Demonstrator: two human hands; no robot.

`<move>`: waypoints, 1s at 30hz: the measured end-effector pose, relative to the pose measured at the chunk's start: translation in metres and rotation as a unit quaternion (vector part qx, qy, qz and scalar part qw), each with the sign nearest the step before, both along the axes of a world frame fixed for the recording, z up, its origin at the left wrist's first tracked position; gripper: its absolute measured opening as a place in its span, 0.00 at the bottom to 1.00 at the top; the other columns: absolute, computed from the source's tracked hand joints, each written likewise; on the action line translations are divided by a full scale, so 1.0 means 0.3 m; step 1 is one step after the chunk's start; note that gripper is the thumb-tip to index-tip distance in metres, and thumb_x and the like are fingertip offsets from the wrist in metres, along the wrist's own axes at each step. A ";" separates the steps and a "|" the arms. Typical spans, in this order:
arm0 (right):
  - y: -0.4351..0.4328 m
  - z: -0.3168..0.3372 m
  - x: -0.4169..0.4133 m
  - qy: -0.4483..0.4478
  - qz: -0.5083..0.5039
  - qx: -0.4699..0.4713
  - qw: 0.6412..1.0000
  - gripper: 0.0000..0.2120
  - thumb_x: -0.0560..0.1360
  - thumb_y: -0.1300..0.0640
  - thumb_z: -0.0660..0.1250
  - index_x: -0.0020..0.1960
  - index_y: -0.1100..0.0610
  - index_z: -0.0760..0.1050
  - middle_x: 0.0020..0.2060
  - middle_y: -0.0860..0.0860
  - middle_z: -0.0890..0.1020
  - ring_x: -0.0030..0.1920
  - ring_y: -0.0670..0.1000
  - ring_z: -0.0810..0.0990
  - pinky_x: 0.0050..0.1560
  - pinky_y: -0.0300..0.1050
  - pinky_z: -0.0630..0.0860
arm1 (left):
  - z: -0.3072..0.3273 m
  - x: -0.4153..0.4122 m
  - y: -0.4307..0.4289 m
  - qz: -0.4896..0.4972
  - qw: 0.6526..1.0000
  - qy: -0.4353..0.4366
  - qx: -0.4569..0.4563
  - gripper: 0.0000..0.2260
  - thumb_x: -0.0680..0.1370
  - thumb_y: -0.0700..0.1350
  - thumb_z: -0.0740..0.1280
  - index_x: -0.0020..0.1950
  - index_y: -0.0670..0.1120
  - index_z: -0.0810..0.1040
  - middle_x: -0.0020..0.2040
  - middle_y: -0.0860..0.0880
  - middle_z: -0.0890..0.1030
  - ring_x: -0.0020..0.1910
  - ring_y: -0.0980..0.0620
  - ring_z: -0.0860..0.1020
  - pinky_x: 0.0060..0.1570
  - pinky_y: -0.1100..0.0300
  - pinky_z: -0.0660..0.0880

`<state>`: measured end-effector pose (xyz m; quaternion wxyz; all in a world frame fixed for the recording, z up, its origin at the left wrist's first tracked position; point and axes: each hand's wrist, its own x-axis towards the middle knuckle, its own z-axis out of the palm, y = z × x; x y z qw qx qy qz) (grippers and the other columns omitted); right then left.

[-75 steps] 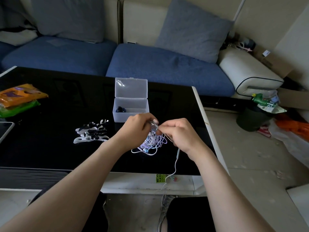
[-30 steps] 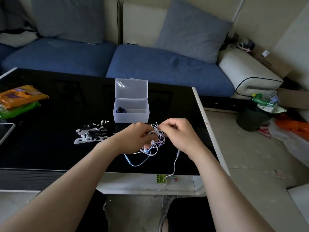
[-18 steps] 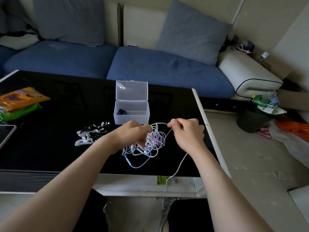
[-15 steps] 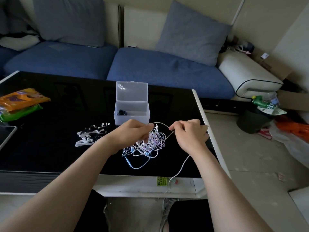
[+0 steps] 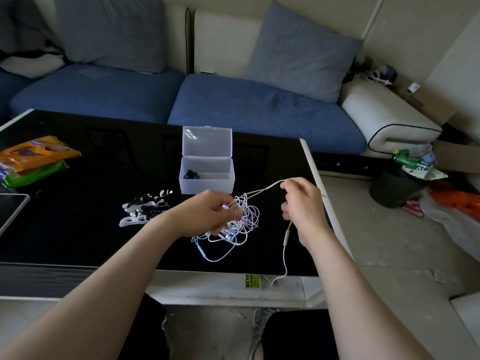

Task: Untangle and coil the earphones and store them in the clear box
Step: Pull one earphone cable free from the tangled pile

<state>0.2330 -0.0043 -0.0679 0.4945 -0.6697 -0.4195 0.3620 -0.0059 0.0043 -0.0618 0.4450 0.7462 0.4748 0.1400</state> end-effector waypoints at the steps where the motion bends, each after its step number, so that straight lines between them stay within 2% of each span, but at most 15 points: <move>1: -0.003 -0.005 0.001 -0.031 -0.002 0.001 1.000 0.11 0.85 0.54 0.63 0.48 0.50 0.81 0.29 0.42 0.75 0.30 0.47 0.72 0.33 0.43 0.67 | 0.008 0.009 -0.006 -0.002 0.999 -0.037 -0.011 0.13 0.85 0.57 0.66 0.46 0.52 0.83 0.37 0.44 0.84 0.39 0.50 0.84 0.48 0.46 0.79; 2: -0.006 -0.013 0.006 -0.080 -0.004 0.001 0.997 0.11 0.85 0.53 0.62 0.50 0.50 0.82 0.35 0.43 0.79 0.33 0.46 0.75 0.35 0.42 0.69 | 0.017 0.017 -0.012 -0.002 0.997 -0.075 -0.023 0.14 0.86 0.54 0.64 0.46 0.50 0.82 0.36 0.45 0.83 0.43 0.49 0.84 0.53 0.44 0.79; 5: -0.014 -0.025 0.027 -0.187 -0.004 -0.018 0.982 0.10 0.85 0.54 0.64 0.55 0.50 0.84 0.48 0.46 0.84 0.44 0.43 0.80 0.37 0.37 0.71 | 0.051 0.028 -0.023 0.021 0.979 -0.191 -0.069 0.18 0.89 0.48 0.59 0.41 0.46 0.78 0.37 0.43 0.77 0.51 0.44 0.85 0.60 0.51 0.77; 7: -0.010 -0.040 0.034 -0.217 0.055 -0.049 0.973 0.09 0.84 0.55 0.65 0.54 0.49 0.85 0.48 0.45 0.85 0.45 0.41 0.81 0.38 0.33 0.71 | 0.063 0.032 -0.021 0.042 0.954 -0.274 -0.119 0.18 0.89 0.46 0.57 0.43 0.43 0.78 0.37 0.41 0.75 0.49 0.43 0.83 0.60 0.50 0.76; 9: -0.014 -0.044 0.018 -0.255 0.145 -0.087 0.952 0.08 0.83 0.54 0.68 0.52 0.49 0.87 0.44 0.44 0.85 0.44 0.41 0.81 0.37 0.29 0.70 | 0.056 0.038 -0.013 0.063 0.930 -0.331 -0.147 0.16 0.89 0.46 0.57 0.48 0.41 0.79 0.37 0.44 0.77 0.41 0.48 0.78 0.53 0.53 0.75; 11: -0.022 -0.049 -0.003 -0.288 0.218 -0.107 0.926 0.08 0.81 0.53 0.70 0.48 0.51 0.87 0.38 0.45 0.85 0.40 0.42 0.81 0.38 0.33 0.73 | 0.047 0.042 -0.005 0.086 0.930 -0.334 -0.126 0.14 0.88 0.44 0.59 0.53 0.41 0.81 0.40 0.47 0.81 0.38 0.53 0.75 0.46 0.60 0.72; 13: -0.032 -0.046 -0.027 -0.298 0.263 -0.125 0.909 0.09 0.80 0.51 0.72 0.43 0.50 0.86 0.33 0.45 0.83 0.36 0.42 0.80 0.38 0.37 0.74 | 0.036 0.039 0.004 0.110 0.933 -0.327 -0.106 0.09 0.87 0.40 0.62 0.57 0.41 0.82 0.46 0.48 0.85 0.40 0.54 0.76 0.43 0.64 0.73; 15: -0.043 -0.043 -0.057 -0.292 0.306 -0.155 0.893 0.08 0.78 0.50 0.74 0.41 0.49 0.86 0.33 0.44 0.83 0.36 0.42 0.81 0.39 0.38 0.75 | 0.030 0.034 0.008 0.134 0.932 -0.320 -0.105 0.08 0.86 0.36 0.64 0.60 0.41 0.82 0.52 0.47 0.88 0.42 0.52 0.79 0.43 0.65 0.75; 17: -0.059 -0.031 -0.091 -0.287 0.347 -0.172 0.876 0.07 0.76 0.49 0.75 0.42 0.50 0.88 0.36 0.44 0.86 0.41 0.44 0.85 0.45 0.42 0.81 | 0.027 0.036 0.005 0.151 0.934 -0.307 -0.100 0.10 0.85 0.35 0.65 0.62 0.42 0.83 0.55 0.47 0.88 0.48 0.50 0.83 0.48 0.62 0.77; 19: -0.079 -0.003 -0.124 -0.259 0.378 -0.162 0.874 0.06 0.76 0.50 0.76 0.43 0.51 0.88 0.36 0.39 0.86 0.42 0.42 0.85 0.49 0.43 0.82 | 0.021 0.044 0.001 0.159 0.938 -0.295 -0.092 0.11 0.85 0.34 0.65 0.63 0.41 0.82 0.56 0.47 0.88 0.55 0.48 0.86 0.55 0.57 0.78; 22: -0.100 0.055 -0.155 -0.188 0.390 -0.129 0.892 0.05 0.76 0.55 0.76 0.43 0.55 0.88 0.26 0.40 0.79 0.29 0.39 0.76 0.34 0.35 0.73 | 0.003 0.035 0.006 0.133 0.967 -0.217 -0.034 0.11 0.84 0.33 0.65 0.65 0.40 0.82 0.55 0.46 0.88 0.55 0.52 0.87 0.59 0.55 0.82; 25: -0.106 0.086 -0.146 -0.081 0.330 -0.070 0.938 0.10 0.77 0.61 0.71 0.39 0.61 0.85 0.24 0.50 0.71 0.26 0.47 0.67 0.27 0.39 0.63 | -0.002 0.010 0.012 0.046 0.993 -0.096 0.044 0.11 0.85 0.34 0.64 0.61 0.43 0.84 0.50 0.51 0.88 0.48 0.62 0.85 0.49 0.69 0.76; 27: -0.103 0.093 -0.129 0.000 0.277 -0.019 0.961 0.11 0.78 0.64 0.68 0.38 0.66 0.82 0.25 0.55 0.69 0.25 0.51 0.68 0.27 0.40 0.66 | 0.006 0.009 0.007 0.009 0.997 -0.054 0.054 0.11 0.85 0.35 0.63 0.57 0.46 0.84 0.46 0.53 0.87 0.45 0.64 0.84 0.46 0.72 0.74; 30: -0.097 0.099 -0.114 0.060 0.214 0.032 0.975 0.11 0.78 0.64 0.67 0.39 0.68 0.80 0.27 0.56 0.70 0.26 0.54 0.74 0.30 0.43 0.72 | 0.021 0.023 -0.002 -0.005 0.996 -0.092 -0.010 0.13 0.85 0.33 0.61 0.58 0.43 0.84 0.49 0.48 0.88 0.50 0.56 0.85 0.48 0.69 0.76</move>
